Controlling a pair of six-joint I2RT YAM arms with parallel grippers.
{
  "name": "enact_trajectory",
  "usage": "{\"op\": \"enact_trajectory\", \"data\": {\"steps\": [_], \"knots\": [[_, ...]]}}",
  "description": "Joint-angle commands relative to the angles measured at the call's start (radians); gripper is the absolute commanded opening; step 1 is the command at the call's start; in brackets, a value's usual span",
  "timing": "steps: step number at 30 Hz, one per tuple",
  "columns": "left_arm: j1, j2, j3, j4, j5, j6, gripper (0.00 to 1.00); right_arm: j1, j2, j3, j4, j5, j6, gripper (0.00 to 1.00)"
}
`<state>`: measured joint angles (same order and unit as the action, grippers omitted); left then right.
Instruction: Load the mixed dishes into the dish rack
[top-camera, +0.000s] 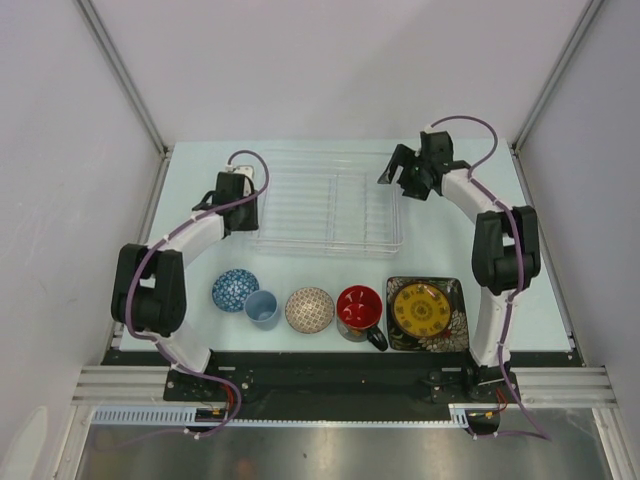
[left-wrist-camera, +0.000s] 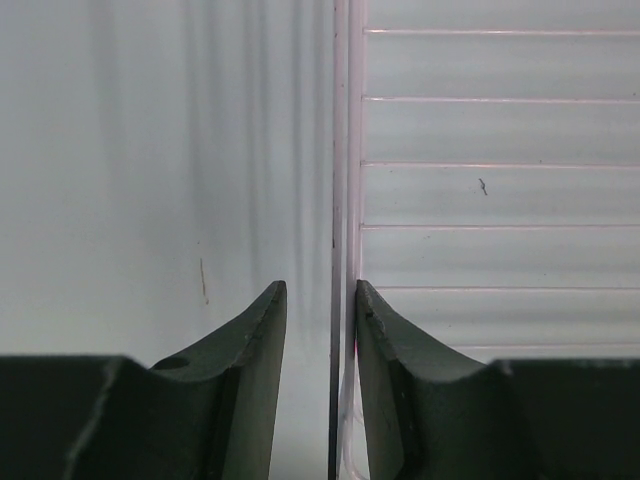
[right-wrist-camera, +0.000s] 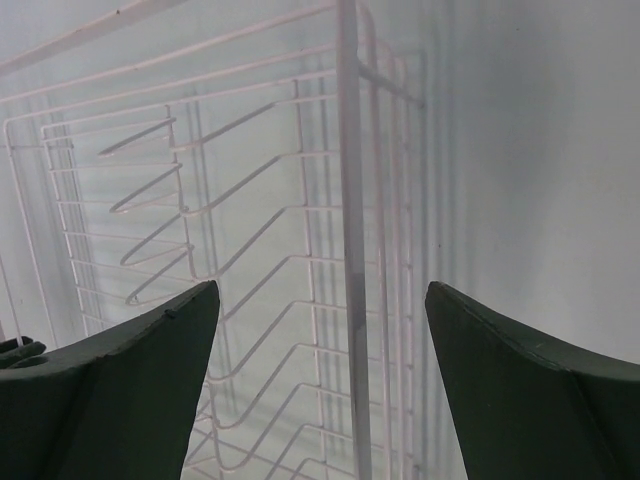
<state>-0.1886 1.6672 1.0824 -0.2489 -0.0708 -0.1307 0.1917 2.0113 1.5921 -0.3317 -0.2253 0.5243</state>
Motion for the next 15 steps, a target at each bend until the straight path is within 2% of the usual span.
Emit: {"op": "enact_trajectory", "data": {"steps": [1,10,15], "knots": [[0.028,-0.069,-0.025,-0.001,-0.007,0.009,0.38,0.022,0.059,0.138,-0.007,-0.039,-0.001,0.9],[0.032,-0.096,-0.07,-0.012,0.011,-0.006,0.38,0.074,0.176,0.363,-0.073,-0.051,-0.02,0.9],[0.031,-0.096,-0.064,-0.015,0.023,-0.015,0.39,0.077,0.224,0.417,-0.082,-0.071,-0.01,0.9]]}}
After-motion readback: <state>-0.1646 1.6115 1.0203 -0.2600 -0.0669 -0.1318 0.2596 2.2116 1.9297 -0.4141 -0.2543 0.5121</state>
